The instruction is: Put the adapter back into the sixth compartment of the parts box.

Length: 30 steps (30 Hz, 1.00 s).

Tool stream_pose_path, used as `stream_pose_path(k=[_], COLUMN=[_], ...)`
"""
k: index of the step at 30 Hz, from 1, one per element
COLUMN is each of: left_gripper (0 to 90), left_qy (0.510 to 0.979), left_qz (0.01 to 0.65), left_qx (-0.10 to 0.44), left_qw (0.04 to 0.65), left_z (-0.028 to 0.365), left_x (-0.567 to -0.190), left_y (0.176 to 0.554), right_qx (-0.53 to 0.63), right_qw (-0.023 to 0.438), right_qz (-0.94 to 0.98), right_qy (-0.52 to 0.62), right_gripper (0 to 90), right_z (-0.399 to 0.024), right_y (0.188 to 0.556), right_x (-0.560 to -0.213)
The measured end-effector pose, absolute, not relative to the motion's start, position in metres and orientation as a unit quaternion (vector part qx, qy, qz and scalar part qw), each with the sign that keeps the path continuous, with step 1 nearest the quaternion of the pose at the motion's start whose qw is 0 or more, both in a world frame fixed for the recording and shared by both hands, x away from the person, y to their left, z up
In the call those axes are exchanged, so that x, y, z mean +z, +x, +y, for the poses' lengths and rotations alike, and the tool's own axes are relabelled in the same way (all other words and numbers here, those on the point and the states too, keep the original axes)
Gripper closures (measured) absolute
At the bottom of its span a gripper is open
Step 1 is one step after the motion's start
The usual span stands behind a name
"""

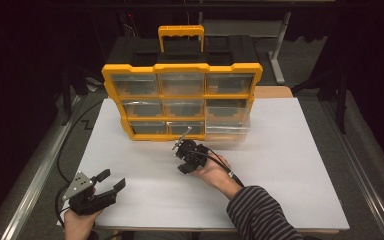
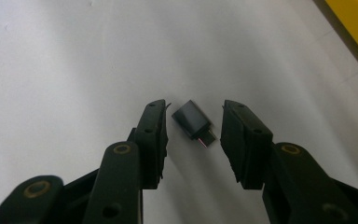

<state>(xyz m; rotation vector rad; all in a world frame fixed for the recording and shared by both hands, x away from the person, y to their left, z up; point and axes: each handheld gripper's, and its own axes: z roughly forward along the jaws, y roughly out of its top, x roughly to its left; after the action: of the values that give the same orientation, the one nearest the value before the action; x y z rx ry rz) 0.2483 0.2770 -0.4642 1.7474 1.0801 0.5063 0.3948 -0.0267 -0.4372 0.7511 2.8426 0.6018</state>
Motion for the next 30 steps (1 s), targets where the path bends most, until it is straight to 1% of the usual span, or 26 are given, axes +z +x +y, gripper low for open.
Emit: stream_pose_path(k=[4, 10, 13, 19, 30], left_gripper=[31.7, 31.7, 31.7, 31.7, 31.6], left_qy=[0.72, 0.72, 0.721, 0.722, 0.722], left_qz=[0.445, 0.444, 0.445, 0.445, 0.446], left_qx=[0.208, 0.207, 0.207, 0.208, 0.204], left_qw=[0.491, 0.491, 0.49, 0.488, 0.488], left_z=[0.2769, 0.2769, 0.2766, 0.2762, 0.2771], left_x=[-0.4642, -0.4643, -0.4644, -0.4645, -0.4645], left_y=[0.2483, 0.2486, 0.2486, 0.2486, 0.2485], right_qx=[0.194, 0.185, 0.185, 0.187, 0.197], right_qw=[0.068, 0.068, 0.071, 0.065, 0.058], right_qz=[0.947, 0.951, 0.952, 0.952, 0.95], right_qy=[0.247, 0.24, 0.233, 0.232, 0.235], right_gripper=[61.6, 66.9, 71.4, 76.1, 76.8], right_z=[-0.0253, -0.0234, -0.0218, -0.0213, -0.0242], right_y=[0.3966, 0.3962, 0.3944, 0.3938, 0.3949], right_x=[-0.4388, -0.4427, -0.4429, -0.4431, -0.4431])
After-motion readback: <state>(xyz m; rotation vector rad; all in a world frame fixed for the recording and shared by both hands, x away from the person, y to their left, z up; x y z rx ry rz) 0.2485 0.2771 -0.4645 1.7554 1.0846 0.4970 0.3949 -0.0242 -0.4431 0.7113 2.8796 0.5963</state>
